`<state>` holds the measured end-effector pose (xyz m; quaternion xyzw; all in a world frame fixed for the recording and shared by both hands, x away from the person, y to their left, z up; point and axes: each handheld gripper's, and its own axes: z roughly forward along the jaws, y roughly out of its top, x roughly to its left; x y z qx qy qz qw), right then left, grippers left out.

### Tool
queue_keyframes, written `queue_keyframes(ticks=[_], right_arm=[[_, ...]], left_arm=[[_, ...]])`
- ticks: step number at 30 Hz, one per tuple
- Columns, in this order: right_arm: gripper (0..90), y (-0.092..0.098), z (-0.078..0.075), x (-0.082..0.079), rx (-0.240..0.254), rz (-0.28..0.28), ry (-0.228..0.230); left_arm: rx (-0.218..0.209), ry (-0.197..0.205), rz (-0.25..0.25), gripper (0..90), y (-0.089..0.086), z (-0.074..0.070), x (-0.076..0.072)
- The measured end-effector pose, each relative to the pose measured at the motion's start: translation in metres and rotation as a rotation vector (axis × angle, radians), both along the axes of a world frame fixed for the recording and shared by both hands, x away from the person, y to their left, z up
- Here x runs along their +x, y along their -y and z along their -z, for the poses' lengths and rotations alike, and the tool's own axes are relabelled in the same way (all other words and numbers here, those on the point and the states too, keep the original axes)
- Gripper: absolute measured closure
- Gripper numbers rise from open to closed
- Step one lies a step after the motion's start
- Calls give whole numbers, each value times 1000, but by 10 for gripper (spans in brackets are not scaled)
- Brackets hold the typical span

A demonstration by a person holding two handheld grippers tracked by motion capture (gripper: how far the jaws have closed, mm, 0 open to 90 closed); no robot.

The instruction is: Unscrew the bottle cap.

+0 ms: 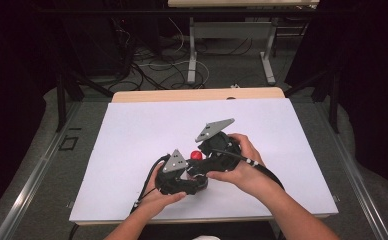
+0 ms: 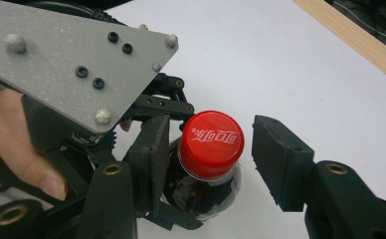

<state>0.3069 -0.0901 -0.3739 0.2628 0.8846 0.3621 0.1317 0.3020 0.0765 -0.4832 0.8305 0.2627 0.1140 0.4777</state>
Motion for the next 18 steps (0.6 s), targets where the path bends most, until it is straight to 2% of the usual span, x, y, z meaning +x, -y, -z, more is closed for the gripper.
queue_keyframes(ticks=[2, 4, 5, 7, 9, 10, 13, 14, 16, 18], right_arm=[[534, -3, 2, 0, 5, 12, -5], [606, -4, 2, 1, 5, 12, 1], [608, -3, 2, 2, 9, 13, -7], [610, -1, 2, 6, 17, -25, -16], [611, 2, 2, 12, 20, -92, -38], [612, 4, 1, 16, 18, -143, -49], [612, 10, 2, 30, 8, -302, -53], [611, 12, 2, 36, -5, -386, -48], [610, 14, 2, 42, -11, -466, -55], [608, 15, 2, 46, -7, -488, -61]], left_arm=[[11, 1, 7, 302, -1, -1, 0], [7, 6, -1, 302, 0, -1, 0], [14, 5, 8, 302, -2, -1, 0], [5, 7, 1, 302, -1, -1, 0], [12, 2, 9, 302, -1, -1, 0], [13, 3, 10, 302, -1, -1, 0], [22, 0, 21, 302, 0, 0, -1], [18, 4, 20, 302, 1, 0, -1], [14, -4, 22, 302, 2, 1, -1], [7, 0, 17, 302, 1, 1, 0]])
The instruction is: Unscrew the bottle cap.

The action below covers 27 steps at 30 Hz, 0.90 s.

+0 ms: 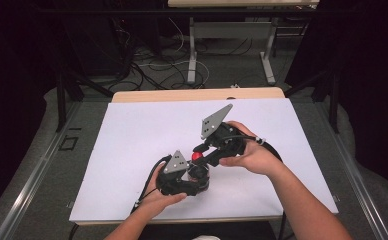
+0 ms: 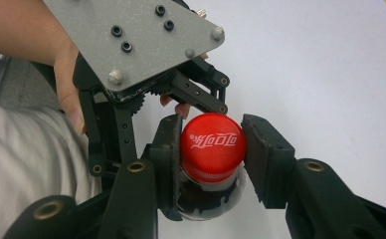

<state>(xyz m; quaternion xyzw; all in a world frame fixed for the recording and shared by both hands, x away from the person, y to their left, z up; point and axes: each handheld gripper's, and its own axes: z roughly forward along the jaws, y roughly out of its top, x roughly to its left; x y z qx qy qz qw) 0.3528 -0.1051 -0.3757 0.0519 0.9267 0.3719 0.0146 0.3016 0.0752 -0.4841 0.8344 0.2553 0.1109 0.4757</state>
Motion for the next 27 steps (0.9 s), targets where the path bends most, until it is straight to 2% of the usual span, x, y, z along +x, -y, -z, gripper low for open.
queue_keyframes(ticks=[1, 3, 4, 5, 7, 8, 10, 12, 16, 18, 19, 21, 24, 25, 27], right_arm=[[592, 0, 0, -1, 0, 15, 1], [492, -1, -1, -5, 29, 87, -7], [480, -1, -1, -7, 44, 112, -17], [467, -1, -2, -11, 55, 163, -14], [462, -2, -4, -19, 60, 249, 3], [461, -1, -6, -21, 55, 267, 7], [459, -2, -8, -28, 83, 343, 1], [460, -3, -8, -31, 89, 409, 10], [485, -10, -3, -37, 73, 505, -16], [494, -14, -1, -38, 66, 539, -23], [512, -15, 1, -37, 62, 538, -9], [593, -18, 3, -38, 46, 552, -26], [607, -18, 3, -37, 29, 540, -28], [608, -17, 3, -35, 20, 517, -30], [609, -15, 1, -32, 2, 450, -34]], left_arm=[[-2, 1, -5, 302, 0, 0, 0], [2, -2, -8, 302, -2, -1, 1], [-1, 1, -21, 302, -2, -1, 1], [4, -4, -17, 302, -3, -2, 1], [1, 0, -24, 302, -4, -2, 1], [0, 4, -31, 302, -4, -2, 1], [0, -3, -35, 302, -4, -2, 1], [1, -1, -37, 302, -4, -2, 1], [14, 8, -34, 302, -3, -2, 2], [12, -4, -26, 302, -2, -1, 2], [27, 1, -22, 302, -3, -2, 2], [21, 10, -30, 302, -2, -1, 1], [21, 11, -26, 302, -2, 0, 1], [26, -1, -17, 302, -2, -1, 1], [14, 10, -23, 302, -1, 0, 1]])
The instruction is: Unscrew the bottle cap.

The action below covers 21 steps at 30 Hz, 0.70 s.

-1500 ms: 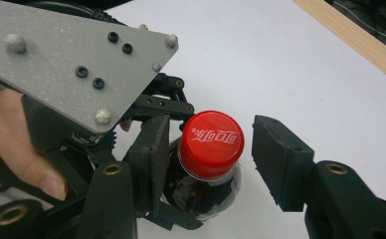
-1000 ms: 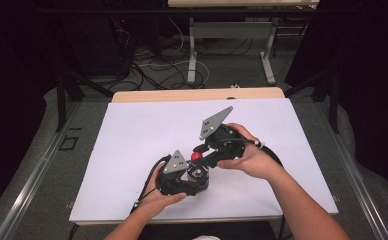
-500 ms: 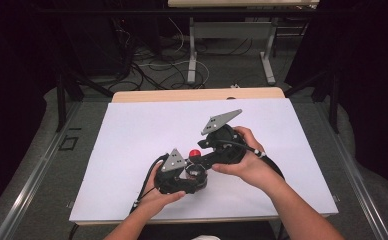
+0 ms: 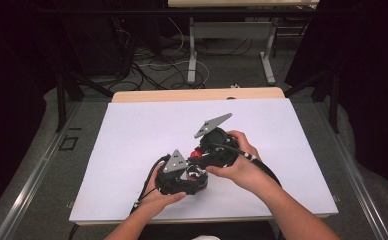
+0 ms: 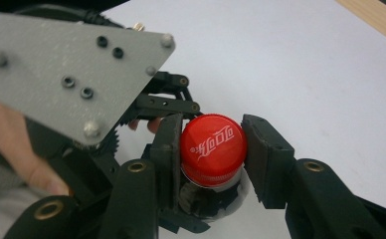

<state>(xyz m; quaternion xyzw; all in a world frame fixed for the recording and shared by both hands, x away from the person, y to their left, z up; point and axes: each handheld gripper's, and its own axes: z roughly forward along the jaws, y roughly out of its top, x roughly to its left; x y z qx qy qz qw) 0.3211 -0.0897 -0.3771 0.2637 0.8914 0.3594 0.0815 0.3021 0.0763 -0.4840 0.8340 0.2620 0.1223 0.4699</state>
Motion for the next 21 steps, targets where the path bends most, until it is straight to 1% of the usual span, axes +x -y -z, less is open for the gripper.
queue_keyframes(ticks=[1, 2, 3, 4, 5, 6, 7, 8, 9, 10, 11, 12, 13, 14, 15, 16, 17, 18, 19, 20, 21], right_arm=[[610, 2, -1, 4, -9, -52, -4], [610, 3, -1, 7, -8, -100, -8], [609, 5, -1, 12, -6, -155, 4], [610, 7, -1, 17, -2, -208, -2], [609, 9, -1, 21, -9, -262, -3], [609, 10, -2, 24, -28, -316, -2], [608, 10, -1, 25, -27, -341, -4], [607, 9, -1, 26, -39, -365, 9], [605, 9, -1, 25, -37, -369, 10], [584, 9, -1, 24, -33, -351, 8], [485, 9, 0, 23, -14, -332, 14], [431, 9, 0, 22, 23, -311, 1], [420, 9, 0, 22, 51, -300, -7], [401, 9, -1, 19, 62, -262, 2], [393, 9, -1, 17, 55, -226, 26], [393, 9, -3, 14, 47, -190, 32], [393, 9, -3, 11, 51, -147, 34], [396, 9, -4, 8, 63, -102, 30], [409, 9, -5, 5, 69, -60, 37], [434, 9, -5, 2, 72, -21, 57], [456, 8, -5, -1, 66, 12, 72]], left_arm=[[-2, -1, 2, 302, 0, 0, 0], [-2, -8, 10, 302, -1, 0, 0], [-4, -9, 5, 302, 0, 0, 0], [0, -10, 7, 302, 1, 0, -1], [6, -10, 13, 302, 1, 0, -1], [14, -6, 18, 302, 1, 0, -1], [2, -3, 11, 302, 3, 2, -1], [3, -3, 11, 302, 3, 2, -1], [2, -8, 9, 302, 3, 2, -1], [6, -15, 6, 302, 2, 1, -1], [4, -15, 5, 302, 2, 1, -1], [2, -12, 9, 302, 1, 1, -1], [3, -13, 3, 302, 1, 1, -1], [2, -16, -1, 302, 1, 1, -1], [-3, -17, -4, 302, 0, 1, -1], [0, -18, -4, 302, 0, 0, 0], [9, -23, 3, 302, -1, -1, 0], [8, -19, 1, 302, -2, -1, 0], [-7, -8, -14, 302, -1, 0, 0], [-6, -5, -16, 302, -1, 0, 0], [3, -15, -8, 302, -2, -2, 1]])
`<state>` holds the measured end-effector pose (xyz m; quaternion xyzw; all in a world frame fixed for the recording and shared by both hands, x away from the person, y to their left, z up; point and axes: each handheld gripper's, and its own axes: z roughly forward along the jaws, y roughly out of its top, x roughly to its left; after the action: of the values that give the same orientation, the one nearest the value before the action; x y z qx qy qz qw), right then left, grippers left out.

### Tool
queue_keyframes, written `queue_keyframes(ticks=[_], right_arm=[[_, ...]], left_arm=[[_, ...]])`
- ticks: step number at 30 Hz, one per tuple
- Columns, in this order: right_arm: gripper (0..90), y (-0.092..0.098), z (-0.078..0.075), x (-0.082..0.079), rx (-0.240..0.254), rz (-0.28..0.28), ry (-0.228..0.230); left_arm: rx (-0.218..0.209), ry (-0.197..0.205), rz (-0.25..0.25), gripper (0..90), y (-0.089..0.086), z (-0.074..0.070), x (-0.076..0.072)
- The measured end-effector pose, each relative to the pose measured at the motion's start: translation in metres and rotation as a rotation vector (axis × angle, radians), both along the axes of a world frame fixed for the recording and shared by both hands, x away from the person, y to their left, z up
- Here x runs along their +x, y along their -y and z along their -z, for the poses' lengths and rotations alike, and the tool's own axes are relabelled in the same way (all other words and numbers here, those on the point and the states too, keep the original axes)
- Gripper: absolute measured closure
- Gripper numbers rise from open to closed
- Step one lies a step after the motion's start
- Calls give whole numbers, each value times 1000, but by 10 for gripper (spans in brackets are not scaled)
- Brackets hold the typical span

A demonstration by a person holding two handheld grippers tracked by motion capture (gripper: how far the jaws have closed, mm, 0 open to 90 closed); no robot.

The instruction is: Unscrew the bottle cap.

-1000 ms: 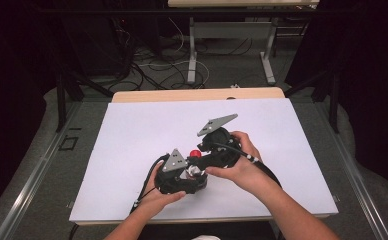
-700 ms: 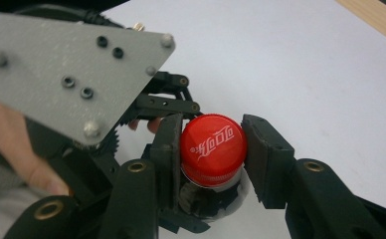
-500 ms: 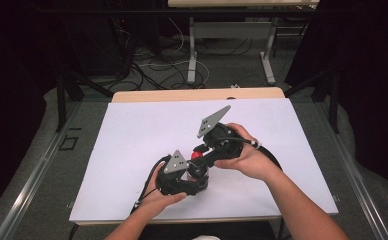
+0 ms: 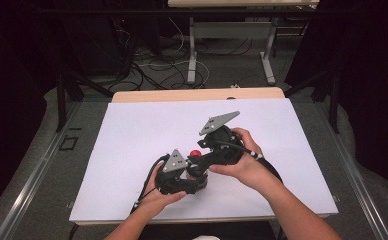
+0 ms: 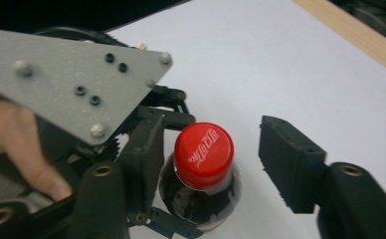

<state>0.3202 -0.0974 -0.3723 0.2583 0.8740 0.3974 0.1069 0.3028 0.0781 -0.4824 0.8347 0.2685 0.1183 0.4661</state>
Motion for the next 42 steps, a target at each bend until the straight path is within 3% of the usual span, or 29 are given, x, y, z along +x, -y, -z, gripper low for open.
queue_keyframes(ticks=[3, 5, 7, 9, 11, 17, 19, 20, 21, 22, 23, 25, 28, 30, 35, 38, 40, 42], right_arm=[[502, -5, 2, -5, -16, 54, -19], [526, -8, 5, -5, -35, 65, -35], [603, -10, 8, -4, -48, 56, -46], [605, -10, 7, -2, -54, 33, -46], [607, -7, 7, 3, -59, -34, -48], [606, 3, 5, 25, -91, -376, -22], [603, 5, 5, 28, -99, -444, -14], [597, 5, 5, 29, -98, -447, -13], [538, 5, 5, 28, -94, -436, -7], [461, 4, 5, 26, -77, -390, -10], [446, 4, 4, 24, -58, -367, -6], [431, 4, 2, 17, -43, -291, -10], [442, 1, -1, 5, -67, -99, -8], [465, -2, -2, -1, -74, -28, 7], [511, -8, 1, -6, -72, 17, -42], [601, -10, 4, -6, -79, 61, -60], [606, -9, 4, -4, -75, 53, -69], [608, -7, 3, 0, -83, -24, -67]], left_arm=[[-7, 9, -16, 302, 1, 1, 0], [5, 3, 2, 302, 0, 0, 0], [4, 10, 1, 302, 1, 1, 0], [6, 1, 8, 302, 0, 0, 0], [-1, 6, 7, 302, 1, 1, -1], [-4, 14, 21, 302, 4, 2, -3], [-9, 11, 21, 302, 5, 2, -3], [-12, 9, 23, 302, 5, 2, -3], [-8, 5, 24, 302, 4, 1, -3], [-10, 10, 19, 302, 4, 1, -3], [-9, 10, 15, 302, 4, 1, -2], [-13, 7, 9, 302, 3, 1, -2], [-12, 8, 1, 302, 2, 1, -1], [-7, 7, 2, 302, 1, 0, -1], [-7, 9, -2, 302, 2, 1, -1], [6, 2, 9, 302, 1, 0, -1], [-5, 9, 0, 302, 2, 1, -1], [-7, 9, 8, 302, 2, 0, -1]])
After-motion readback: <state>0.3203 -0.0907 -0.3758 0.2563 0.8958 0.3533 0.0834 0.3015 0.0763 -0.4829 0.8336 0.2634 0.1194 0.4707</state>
